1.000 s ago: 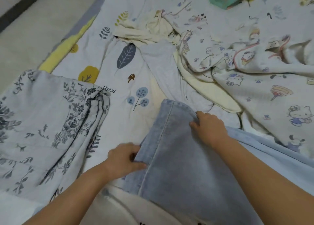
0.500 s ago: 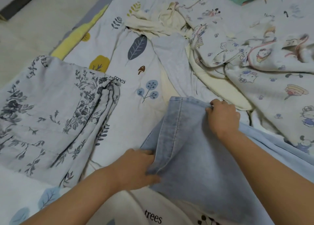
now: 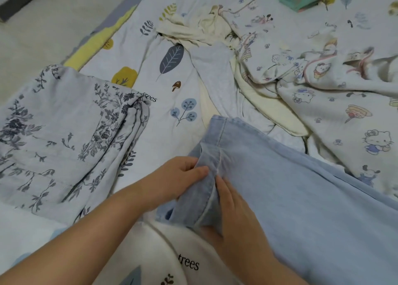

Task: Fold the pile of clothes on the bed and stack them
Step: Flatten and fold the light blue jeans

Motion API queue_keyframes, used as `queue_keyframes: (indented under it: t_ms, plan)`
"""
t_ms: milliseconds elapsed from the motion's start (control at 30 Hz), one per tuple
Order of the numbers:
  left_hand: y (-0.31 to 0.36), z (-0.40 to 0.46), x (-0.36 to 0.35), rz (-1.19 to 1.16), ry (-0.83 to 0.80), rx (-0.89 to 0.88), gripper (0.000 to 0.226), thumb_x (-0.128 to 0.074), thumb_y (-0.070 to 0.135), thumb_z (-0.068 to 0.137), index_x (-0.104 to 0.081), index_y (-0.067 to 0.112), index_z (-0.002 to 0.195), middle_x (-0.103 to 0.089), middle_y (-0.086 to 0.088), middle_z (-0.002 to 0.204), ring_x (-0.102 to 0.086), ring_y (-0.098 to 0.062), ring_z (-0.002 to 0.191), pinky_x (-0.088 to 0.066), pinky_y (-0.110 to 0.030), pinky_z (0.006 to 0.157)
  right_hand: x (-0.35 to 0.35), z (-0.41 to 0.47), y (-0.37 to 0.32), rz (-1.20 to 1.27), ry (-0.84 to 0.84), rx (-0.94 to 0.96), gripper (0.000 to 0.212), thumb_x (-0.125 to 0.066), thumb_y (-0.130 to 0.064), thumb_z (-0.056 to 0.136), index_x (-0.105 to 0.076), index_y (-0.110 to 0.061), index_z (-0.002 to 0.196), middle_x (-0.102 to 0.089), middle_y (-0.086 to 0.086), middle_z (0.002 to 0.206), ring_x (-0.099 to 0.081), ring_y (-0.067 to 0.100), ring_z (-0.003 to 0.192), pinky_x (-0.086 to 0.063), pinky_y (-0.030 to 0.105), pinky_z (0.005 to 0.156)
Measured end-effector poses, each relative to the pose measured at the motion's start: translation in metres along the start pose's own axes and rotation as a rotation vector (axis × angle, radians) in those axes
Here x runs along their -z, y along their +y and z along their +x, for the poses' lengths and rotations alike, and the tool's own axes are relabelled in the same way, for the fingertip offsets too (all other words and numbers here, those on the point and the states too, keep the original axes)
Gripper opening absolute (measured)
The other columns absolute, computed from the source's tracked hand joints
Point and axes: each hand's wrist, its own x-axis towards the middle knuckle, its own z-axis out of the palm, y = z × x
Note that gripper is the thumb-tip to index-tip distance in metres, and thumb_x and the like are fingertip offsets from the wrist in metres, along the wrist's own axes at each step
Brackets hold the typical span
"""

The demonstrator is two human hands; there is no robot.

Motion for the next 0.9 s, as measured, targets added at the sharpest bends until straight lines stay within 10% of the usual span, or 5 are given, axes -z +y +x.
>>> queue_keyframes:
  t_ms: [133, 267, 367, 600, 900]
  plan:
    - [-0.006, -0.004, -0.002, -0.217, -0.055, 0.027, 0.022, -0.052, 0.03, 0.092, -0.067, 0.016, 0.101, -0.072, -0.008, 0.101, -0.068, -0.02, 0.092, -0.054, -0.033, 0.084, 0.011, 0.003, 0.015, 0.073, 0.239, -0.02, 0.038, -0.053, -0.018, 0.092, -0.051, -0.026, 0.129, -0.065, 0.0, 0.114, -0.061, 0.021, 0.1, -0.046, 0.031, 0.085]
    - [-0.038, -0.012, -0.002, -0.238, -0.152, 0.151, 0.052, -0.068, 0.042, 0.072, -0.062, 0.012, 0.115, -0.07, -0.009, 0.11, -0.066, -0.025, 0.102, -0.051, -0.04, 0.093, 0.0, 0.012, 0.012, 0.241, -0.114, -0.012, 0.074, -0.058, -0.041, 0.085, -0.024, -0.019, 0.146, -0.037, 0.005, 0.147, -0.035, 0.024, 0.134, -0.029, 0.038, 0.11]
    - [-0.072, -0.01, -0.004, 0.027, 0.125, 0.225, 0.014, -0.067, 0.021, 0.084, -0.069, 0.009, 0.09, -0.073, -0.005, 0.087, -0.069, -0.024, 0.084, -0.054, -0.036, 0.081, -0.014, 0.013, 0.02, -0.109, -0.372, 0.034, 0.09, -0.055, -0.053, 0.085, -0.001, -0.021, 0.15, 0.005, 0.004, 0.158, 0.003, 0.021, 0.145, -0.006, 0.037, 0.118]
    - [-0.099, -0.006, -0.004, 0.42, 0.541, 0.242, 0.025, -0.052, 0.041, 0.091, -0.051, 0.022, 0.075, -0.056, 0.008, 0.07, -0.054, -0.011, 0.068, -0.034, -0.025, 0.056, 0.043, 0.048, 0.095, -0.228, 0.283, -0.228, 0.049, -0.047, -0.025, 0.095, -0.037, -0.006, 0.139, -0.035, 0.018, 0.144, -0.031, 0.031, 0.133, -0.023, 0.039, 0.107]
    - [-0.064, -0.031, -0.009, 0.178, 0.421, 0.14, 0.01, -0.062, 0.019, 0.087, -0.067, 0.021, 0.08, -0.073, 0.007, 0.07, -0.067, -0.004, 0.067, -0.049, -0.024, 0.059, 0.085, 0.105, 0.138, -0.356, 0.165, -0.442, 0.019, -0.043, -0.034, 0.097, -0.049, -0.017, 0.091, -0.062, 0.015, 0.112, -0.053, 0.031, 0.109, -0.032, 0.04, 0.094]
